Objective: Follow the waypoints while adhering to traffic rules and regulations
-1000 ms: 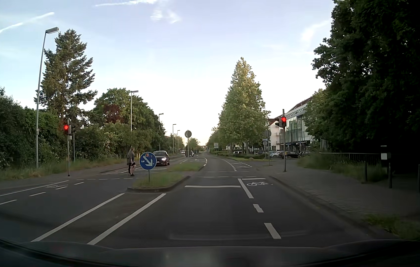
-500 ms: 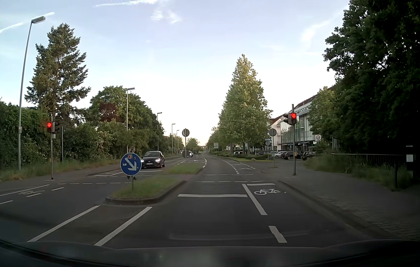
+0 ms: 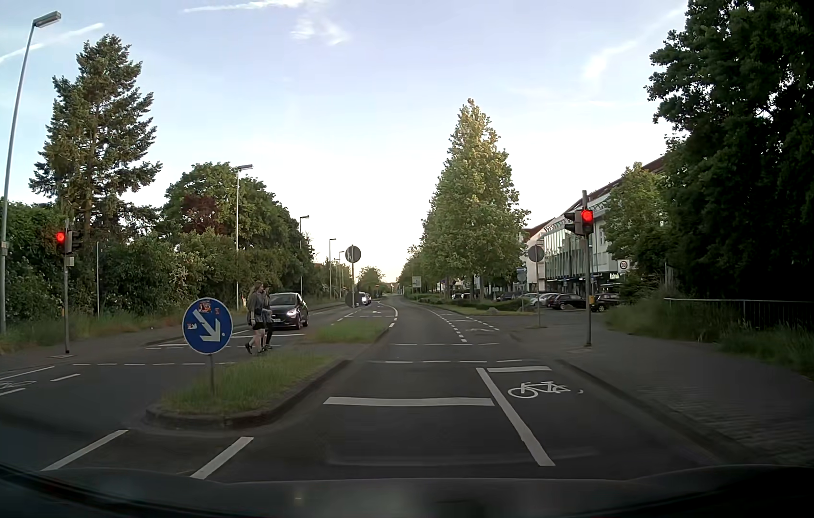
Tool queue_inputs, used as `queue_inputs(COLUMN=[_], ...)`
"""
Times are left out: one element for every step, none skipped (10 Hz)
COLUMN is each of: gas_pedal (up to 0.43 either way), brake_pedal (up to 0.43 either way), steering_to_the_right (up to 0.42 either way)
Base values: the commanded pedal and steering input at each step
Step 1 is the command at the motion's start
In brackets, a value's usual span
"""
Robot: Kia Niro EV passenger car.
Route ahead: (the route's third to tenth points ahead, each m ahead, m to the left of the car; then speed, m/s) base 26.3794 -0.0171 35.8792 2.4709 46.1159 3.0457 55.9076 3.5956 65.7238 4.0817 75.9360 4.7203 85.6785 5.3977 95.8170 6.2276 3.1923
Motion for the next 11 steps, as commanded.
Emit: queue_inputs(gas_pedal=[0.000, 0.000, 0.000, 0.000, 0.000, 0.000, 0.000, 0.000, 0.000, 0.000, 0.000], brake_pedal=[0.207, 0.207, 0.213, 0.213, 0.220, 0.220, 0.220, 0.220, 0.220, 0.213, 0.201], steering_to_the_right=[0.009, 0.009, 0.009, 0.009, 0.010, 0.010, 0.011, 0.014, 0.017, 0.019, 0.022])
